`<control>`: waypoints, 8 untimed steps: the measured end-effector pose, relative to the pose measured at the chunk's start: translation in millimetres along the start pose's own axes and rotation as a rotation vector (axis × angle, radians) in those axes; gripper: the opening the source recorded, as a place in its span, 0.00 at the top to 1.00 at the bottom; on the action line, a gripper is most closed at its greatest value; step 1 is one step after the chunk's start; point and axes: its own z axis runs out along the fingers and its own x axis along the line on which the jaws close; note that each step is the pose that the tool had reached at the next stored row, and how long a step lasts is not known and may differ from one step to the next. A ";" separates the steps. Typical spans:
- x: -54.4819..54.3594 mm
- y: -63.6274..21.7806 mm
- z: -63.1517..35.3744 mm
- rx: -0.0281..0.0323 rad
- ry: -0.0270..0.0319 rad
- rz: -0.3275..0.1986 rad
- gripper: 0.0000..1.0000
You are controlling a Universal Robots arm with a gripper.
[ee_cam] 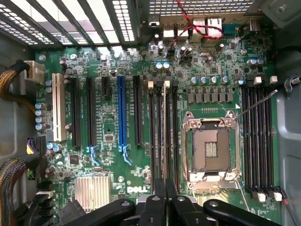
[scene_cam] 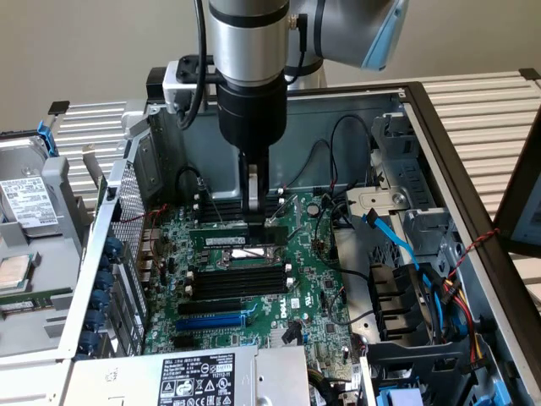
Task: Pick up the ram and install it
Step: 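Insert the ram into the slot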
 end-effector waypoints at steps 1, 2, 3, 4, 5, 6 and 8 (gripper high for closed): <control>0.2 0.4 1.8 -0.0001 0.0001 0.000 0.88; 0.5 0.8 3.6 -0.0001 0.0001 0.000 0.88; 0.9 1.0 5.4 -0.0001 0.0001 0.000 0.88; 1.3 1.2 7.3 0.0000 0.0001 0.000 0.88; 1.7 1.4 9.2 0.0000 -0.0001 0.000 0.88; 2.2 1.6 10.9 0.0000 0.0001 0.000 0.88; 3.1 1.8 14.6 0.0000 0.0000 0.000 0.88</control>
